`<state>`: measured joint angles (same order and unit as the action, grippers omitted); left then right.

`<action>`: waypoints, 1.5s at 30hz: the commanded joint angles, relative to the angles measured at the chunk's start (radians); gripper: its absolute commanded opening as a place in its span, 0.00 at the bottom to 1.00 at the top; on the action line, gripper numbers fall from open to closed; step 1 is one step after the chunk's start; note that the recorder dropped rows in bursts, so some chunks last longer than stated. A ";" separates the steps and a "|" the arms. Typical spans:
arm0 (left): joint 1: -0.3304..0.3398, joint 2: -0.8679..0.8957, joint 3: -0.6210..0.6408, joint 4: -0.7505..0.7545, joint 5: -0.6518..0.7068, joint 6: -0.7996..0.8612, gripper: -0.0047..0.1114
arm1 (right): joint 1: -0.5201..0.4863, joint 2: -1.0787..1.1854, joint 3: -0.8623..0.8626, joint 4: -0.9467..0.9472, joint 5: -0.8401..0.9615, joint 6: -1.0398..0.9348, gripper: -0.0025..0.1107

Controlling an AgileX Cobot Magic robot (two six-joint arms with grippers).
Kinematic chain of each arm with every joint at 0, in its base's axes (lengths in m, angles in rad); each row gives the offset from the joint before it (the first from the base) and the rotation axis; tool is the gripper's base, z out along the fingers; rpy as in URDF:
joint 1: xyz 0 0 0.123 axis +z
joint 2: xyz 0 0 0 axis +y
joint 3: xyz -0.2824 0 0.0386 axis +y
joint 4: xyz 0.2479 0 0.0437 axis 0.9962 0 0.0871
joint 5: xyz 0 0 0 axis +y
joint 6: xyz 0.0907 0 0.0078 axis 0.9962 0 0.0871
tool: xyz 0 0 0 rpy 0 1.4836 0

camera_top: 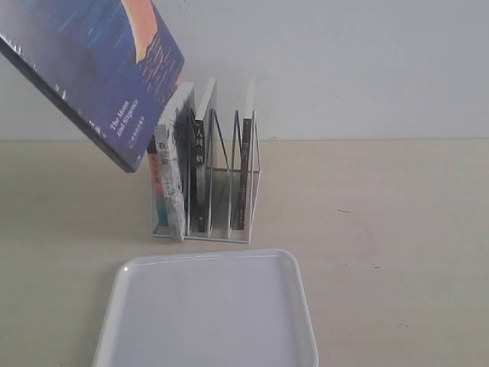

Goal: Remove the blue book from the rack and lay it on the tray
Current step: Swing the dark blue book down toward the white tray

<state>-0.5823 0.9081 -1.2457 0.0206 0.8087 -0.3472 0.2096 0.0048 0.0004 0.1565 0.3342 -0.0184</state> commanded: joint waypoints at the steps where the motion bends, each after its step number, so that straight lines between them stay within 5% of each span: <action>1: -0.009 -0.093 0.148 -0.047 -0.152 -0.026 0.08 | -0.001 -0.005 0.000 -0.008 -0.003 -0.003 0.02; 9: -0.009 -0.199 0.446 -0.145 -0.394 -0.061 0.08 | -0.001 -0.005 0.000 -0.008 -0.003 -0.003 0.02; 14: -0.009 -0.223 0.698 -0.317 -0.685 -0.064 0.08 | -0.001 -0.005 0.000 -0.008 -0.003 -0.003 0.02; 21: -0.009 -0.223 1.000 -0.334 -1.050 -0.217 0.08 | -0.001 -0.005 0.000 -0.008 -0.003 -0.003 0.02; 30: -0.009 -0.001 1.026 0.000 -1.289 -0.615 0.08 | -0.001 -0.005 0.000 -0.008 -0.003 -0.003 0.02; 38: -0.009 0.228 1.026 0.086 -1.552 -0.752 0.08 | -0.001 -0.005 0.000 -0.008 -0.003 -0.003 0.02; 45: -0.009 0.409 1.026 0.115 -1.648 -0.782 0.08 | -0.001 -0.005 0.000 -0.008 -0.003 -0.003 0.02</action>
<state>-0.5823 1.2624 -0.2185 0.1353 -0.7459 -1.1158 0.2096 0.0048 0.0004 0.1565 0.3342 -0.0184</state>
